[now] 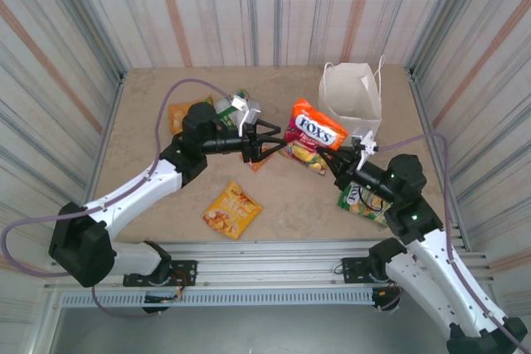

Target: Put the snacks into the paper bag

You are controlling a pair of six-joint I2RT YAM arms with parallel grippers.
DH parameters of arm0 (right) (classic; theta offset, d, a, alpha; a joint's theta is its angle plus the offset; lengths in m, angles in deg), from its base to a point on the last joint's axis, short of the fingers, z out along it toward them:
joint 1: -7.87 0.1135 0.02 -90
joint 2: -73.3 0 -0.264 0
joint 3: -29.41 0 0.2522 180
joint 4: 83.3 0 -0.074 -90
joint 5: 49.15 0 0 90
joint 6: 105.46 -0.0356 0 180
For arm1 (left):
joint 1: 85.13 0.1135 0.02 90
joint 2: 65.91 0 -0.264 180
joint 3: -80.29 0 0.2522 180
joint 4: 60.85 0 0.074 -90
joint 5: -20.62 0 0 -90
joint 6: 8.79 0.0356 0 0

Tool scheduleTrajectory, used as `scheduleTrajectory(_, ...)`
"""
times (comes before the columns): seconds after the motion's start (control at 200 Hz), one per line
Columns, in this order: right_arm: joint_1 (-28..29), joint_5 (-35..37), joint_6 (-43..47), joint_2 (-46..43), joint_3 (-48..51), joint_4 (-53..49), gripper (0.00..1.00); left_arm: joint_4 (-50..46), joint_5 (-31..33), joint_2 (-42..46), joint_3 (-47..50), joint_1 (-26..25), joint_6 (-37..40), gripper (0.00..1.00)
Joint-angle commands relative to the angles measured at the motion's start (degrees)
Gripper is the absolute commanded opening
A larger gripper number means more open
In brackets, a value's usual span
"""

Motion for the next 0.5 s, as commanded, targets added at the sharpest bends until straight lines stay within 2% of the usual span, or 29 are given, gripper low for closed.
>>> scheduleTrajectory(0.0, -2.07, 6.19, 5.59, 0.74, -8.32, -8.1, 0.0, -5.43, 5.27, -0.96, -2.74, -0.1, 2.7, 0.68)
scheduleTrajectory(0.165, -6.19, 11.77, 8.18, 6.48, -20.32, -16.96, 0.0, -8.07, 8.21, -2.44, -3.65, -0.08, 3.89, 0.68)
scheduleTrajectory(0.496, -17.97, 13.6, 7.45, 21.17, -38.73, -26.18, 0.0, -10.52, 9.97, -4.17, -4.71, -0.1, 4.06, 0.69)
